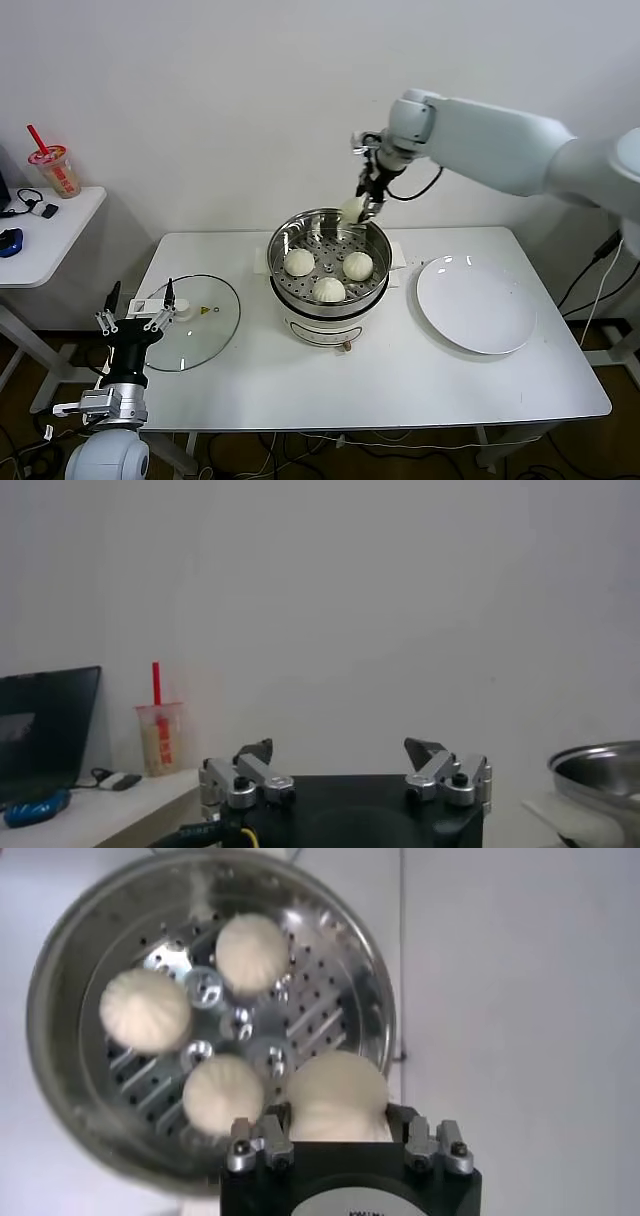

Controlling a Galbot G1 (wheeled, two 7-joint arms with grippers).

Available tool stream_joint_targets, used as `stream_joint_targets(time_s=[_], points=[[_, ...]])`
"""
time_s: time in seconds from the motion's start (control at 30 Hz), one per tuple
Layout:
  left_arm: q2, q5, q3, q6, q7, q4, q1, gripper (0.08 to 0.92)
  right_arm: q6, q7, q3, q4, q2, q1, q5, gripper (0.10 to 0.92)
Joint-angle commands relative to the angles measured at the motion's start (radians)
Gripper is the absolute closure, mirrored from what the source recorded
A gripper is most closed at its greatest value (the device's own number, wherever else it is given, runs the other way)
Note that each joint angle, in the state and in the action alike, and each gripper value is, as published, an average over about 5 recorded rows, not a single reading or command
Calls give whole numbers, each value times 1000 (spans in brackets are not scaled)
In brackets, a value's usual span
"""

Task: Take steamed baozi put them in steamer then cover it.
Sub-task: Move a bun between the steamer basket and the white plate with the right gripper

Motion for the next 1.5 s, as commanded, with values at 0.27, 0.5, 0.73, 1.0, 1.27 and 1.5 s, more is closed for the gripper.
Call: stream_joint_targets(time_s=[0.27, 0.5, 0.73, 1.0, 1.27, 1.5], points=[[-12, 47, 13, 15, -1, -9, 4, 177, 11, 13, 59, 40, -342, -113, -131, 389], [-11, 57, 7, 14, -1, -13, 21, 177, 28, 8, 240, -60, -381, -316, -247, 389], [-14, 73, 11, 18, -2, -18, 31, 177, 34, 16, 378, -126, -357, -445, -302, 383], [-20, 102, 23, 21, -5, -21, 38, 177, 69, 39, 509, -241, -295, -542, -367, 375], [-22, 102, 17, 13, -5, -20, 51, 177, 113, 55, 610, -367, -232, -592, -453, 355], [-24, 104, 17, 9, -5, -19, 57, 177, 138, 59, 663, -429, -193, -616, -502, 347]])
